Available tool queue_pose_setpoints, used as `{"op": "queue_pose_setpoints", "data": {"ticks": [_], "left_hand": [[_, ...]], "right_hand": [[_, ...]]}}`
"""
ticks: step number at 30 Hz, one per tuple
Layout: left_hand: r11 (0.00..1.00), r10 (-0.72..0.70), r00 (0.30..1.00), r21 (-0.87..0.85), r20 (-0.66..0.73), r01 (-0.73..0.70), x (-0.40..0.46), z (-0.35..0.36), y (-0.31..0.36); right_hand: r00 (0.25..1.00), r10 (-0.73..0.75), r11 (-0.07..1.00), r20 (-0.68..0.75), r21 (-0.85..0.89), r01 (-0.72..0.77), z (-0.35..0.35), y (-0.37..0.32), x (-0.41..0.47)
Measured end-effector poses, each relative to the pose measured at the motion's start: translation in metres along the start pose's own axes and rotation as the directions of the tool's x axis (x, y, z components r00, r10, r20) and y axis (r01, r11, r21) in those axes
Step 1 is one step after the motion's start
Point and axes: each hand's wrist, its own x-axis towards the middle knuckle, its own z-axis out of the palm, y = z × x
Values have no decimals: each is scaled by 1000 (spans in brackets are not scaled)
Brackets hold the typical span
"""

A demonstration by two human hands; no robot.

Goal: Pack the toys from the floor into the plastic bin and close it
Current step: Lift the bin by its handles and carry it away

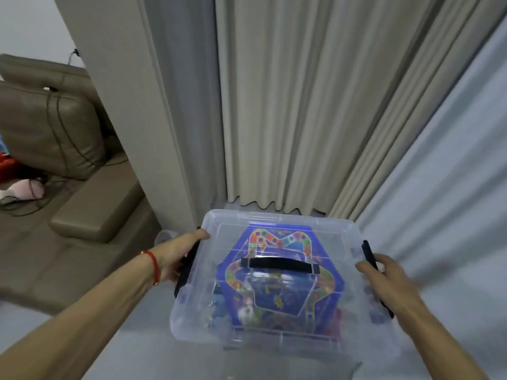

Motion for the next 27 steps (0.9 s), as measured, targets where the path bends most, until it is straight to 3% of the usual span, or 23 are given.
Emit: {"op": "queue_pose_setpoints", "data": {"ticks": [6,15,19,25,27], "left_hand": [[995,-87,993,-56,-78,82,118,39,107],[928,-227,966,-329,-128,174,233,50,215],[885,-277,958,-409,-71,225,303,32,238],[797,-394,918,-513,-42,318,409,19,259],[755,-447,893,-557,-51,346,439,18,258]], "right_hand": [[992,0,999,130,42,-6,4,-49,195],[928,-177,970,328,-103,222,27,-205,436],[896,-218,944,388,-150,295,84,-274,524],[862,-99,921,497,-282,268,202,-318,641],[820,-72,891,567,-334,309,246,-318,683]]}}
